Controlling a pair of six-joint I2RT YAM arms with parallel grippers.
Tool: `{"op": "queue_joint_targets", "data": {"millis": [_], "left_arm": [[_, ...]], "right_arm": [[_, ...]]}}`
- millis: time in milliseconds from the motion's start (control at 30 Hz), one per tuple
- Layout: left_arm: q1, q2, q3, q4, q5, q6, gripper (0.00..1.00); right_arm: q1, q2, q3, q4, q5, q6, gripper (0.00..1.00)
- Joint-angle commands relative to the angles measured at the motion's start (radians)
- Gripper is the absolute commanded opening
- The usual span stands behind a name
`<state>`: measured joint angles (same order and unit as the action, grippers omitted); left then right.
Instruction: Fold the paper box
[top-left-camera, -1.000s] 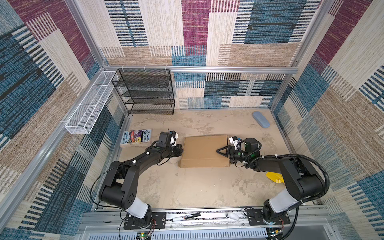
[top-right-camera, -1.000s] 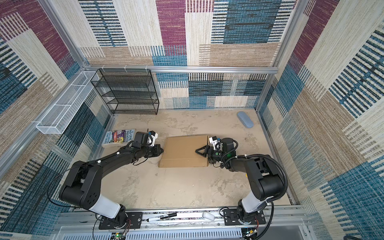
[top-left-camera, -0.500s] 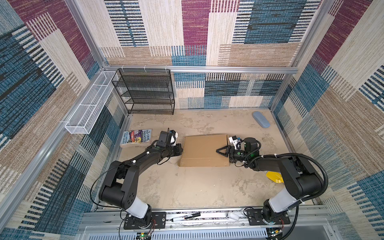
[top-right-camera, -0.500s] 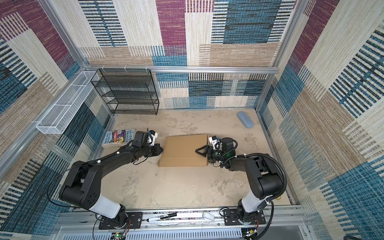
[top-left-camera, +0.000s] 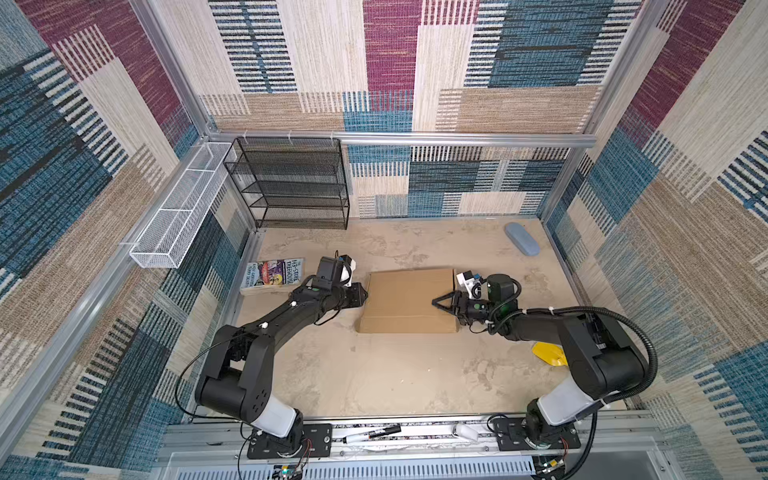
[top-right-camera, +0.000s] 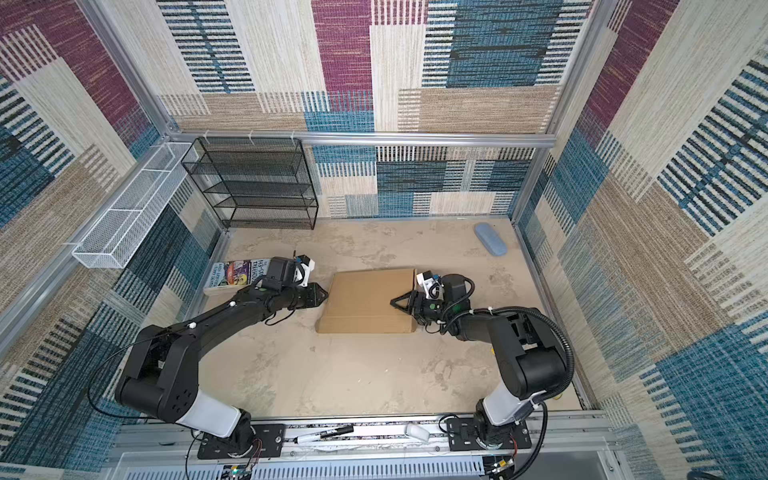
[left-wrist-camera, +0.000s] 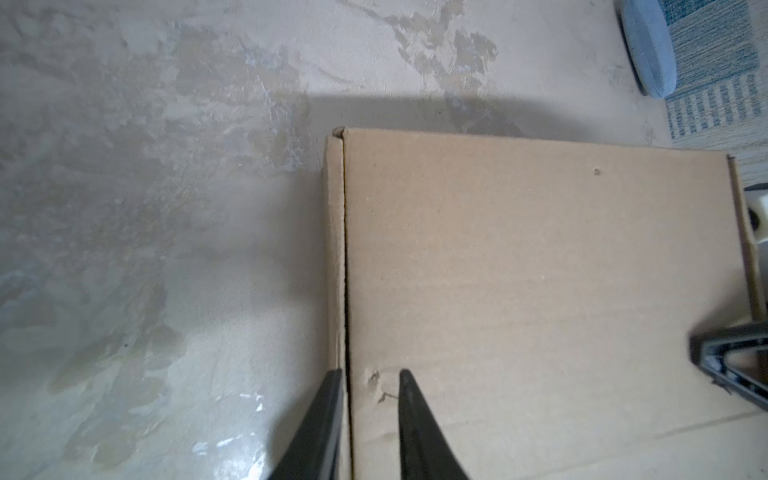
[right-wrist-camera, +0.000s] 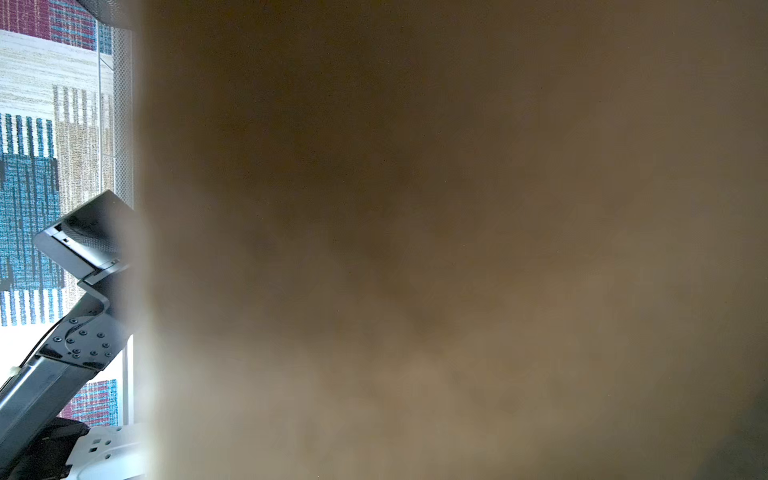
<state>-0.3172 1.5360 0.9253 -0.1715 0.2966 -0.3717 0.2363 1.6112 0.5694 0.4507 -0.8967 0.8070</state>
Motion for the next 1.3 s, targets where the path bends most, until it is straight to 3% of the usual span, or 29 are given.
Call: {"op": "queue_joint_targets", "data": {"millis": [0, 200, 433, 567, 900, 1267], "left_arm": [[0.003, -0.017, 0.022, -0.046, -0.027, 0.037, 0.29], [0.033, -0.067, 0.039, -0.078, -0.051, 0.038, 0.35], [0.058, -0.155, 0.036, -0.090, -0.017, 0.009, 0.46], [0.064, -0.201, 0.030, -0.089, 0.050, -0.014, 0.64], [0.098, -0.301, -0.069, -0.023, 0.176, -0.061, 0.67], [0.138, -0.323, -0.229, 0.152, 0.266, -0.136, 0.67]], "right_arm": [[0.001, -0.008, 0.004, 0.008, 0.005, -0.020, 0.66], [0.000, -0.018, -0.001, 0.033, -0.012, -0.043, 0.65], [-0.029, 0.008, 0.014, 0.111, -0.119, -0.055, 0.63], [-0.050, 0.042, 0.040, 0.142, -0.192, -0.058, 0.61], [-0.071, 0.090, 0.082, 0.145, -0.280, -0.077, 0.59], [-0.081, 0.052, 0.122, 0.108, -0.293, -0.061, 0.58]]}}
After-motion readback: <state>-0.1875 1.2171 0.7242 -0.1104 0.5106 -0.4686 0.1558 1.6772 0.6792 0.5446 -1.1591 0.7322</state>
